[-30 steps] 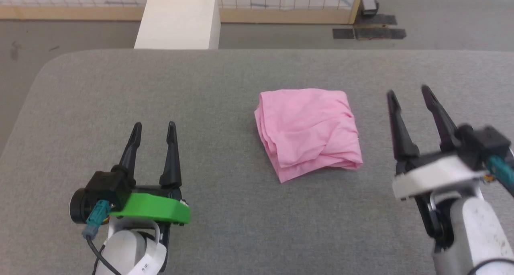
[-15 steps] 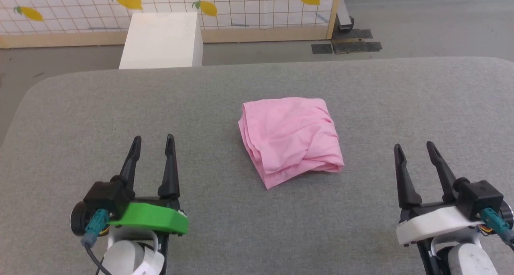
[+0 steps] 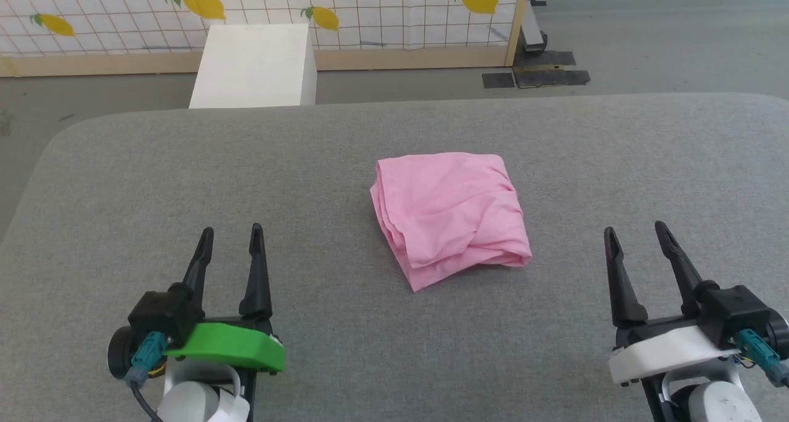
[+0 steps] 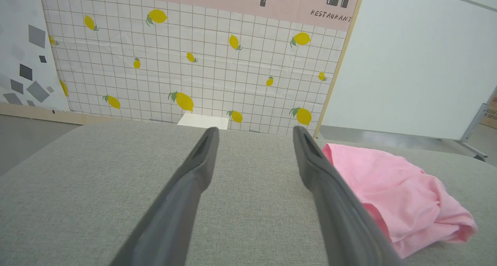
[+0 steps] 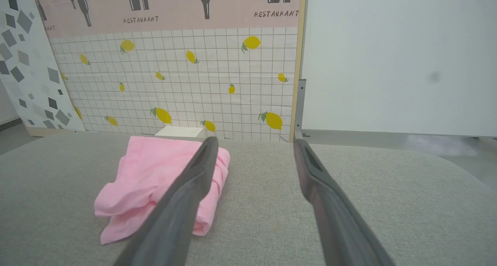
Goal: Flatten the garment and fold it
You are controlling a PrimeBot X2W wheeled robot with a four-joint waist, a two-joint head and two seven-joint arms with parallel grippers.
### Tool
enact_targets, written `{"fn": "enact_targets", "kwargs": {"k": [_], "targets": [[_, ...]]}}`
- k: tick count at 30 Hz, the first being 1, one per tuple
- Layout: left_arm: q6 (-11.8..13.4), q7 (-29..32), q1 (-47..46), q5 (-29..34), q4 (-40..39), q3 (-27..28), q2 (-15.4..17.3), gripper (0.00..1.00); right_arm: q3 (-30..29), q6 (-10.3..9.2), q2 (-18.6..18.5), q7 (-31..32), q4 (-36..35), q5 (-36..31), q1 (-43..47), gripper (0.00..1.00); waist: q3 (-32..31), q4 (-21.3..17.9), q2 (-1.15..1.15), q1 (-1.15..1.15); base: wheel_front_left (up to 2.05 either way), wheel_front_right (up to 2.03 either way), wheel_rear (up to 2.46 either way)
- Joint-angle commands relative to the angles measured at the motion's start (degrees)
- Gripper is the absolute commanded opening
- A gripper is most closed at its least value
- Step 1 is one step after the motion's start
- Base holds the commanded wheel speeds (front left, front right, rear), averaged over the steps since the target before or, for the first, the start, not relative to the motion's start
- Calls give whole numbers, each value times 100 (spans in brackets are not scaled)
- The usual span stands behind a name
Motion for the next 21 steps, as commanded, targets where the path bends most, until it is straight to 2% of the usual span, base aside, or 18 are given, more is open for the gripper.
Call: {"fn": "enact_targets", "kwargs": {"k": [1, 15, 17, 19, 21], "targets": [[29, -26, 78, 13, 21, 6, -11, 100, -13, -8, 18, 2, -40, -5, 88, 100, 1, 9, 0, 0, 0, 0, 0], [56, -26, 115, 32, 53, -11, -11, 100, 64, -8, 20, 219, 6, 310, 60, 100, -12, -7, 0, 0, 0, 0, 0], [54, -26, 94, 53, 40, -8, -11, 100, 130, -8, 20, 479, 78, 692, -124, 100, 41, -16, 0, 0, 0, 0, 0], [49, -26, 56, 66, 27, -14, -11, 100, 98, -8, 20, 883, 188, 1501, -384, 100, 112, -9, 0, 0, 0, 0, 0], [37, -26, -3, 81, 14, -29, -11, 100, 75, -8, 20, 1565, 314, 2387, -694, 100, 204, 17, 0, 0, 0, 0, 0]]}}
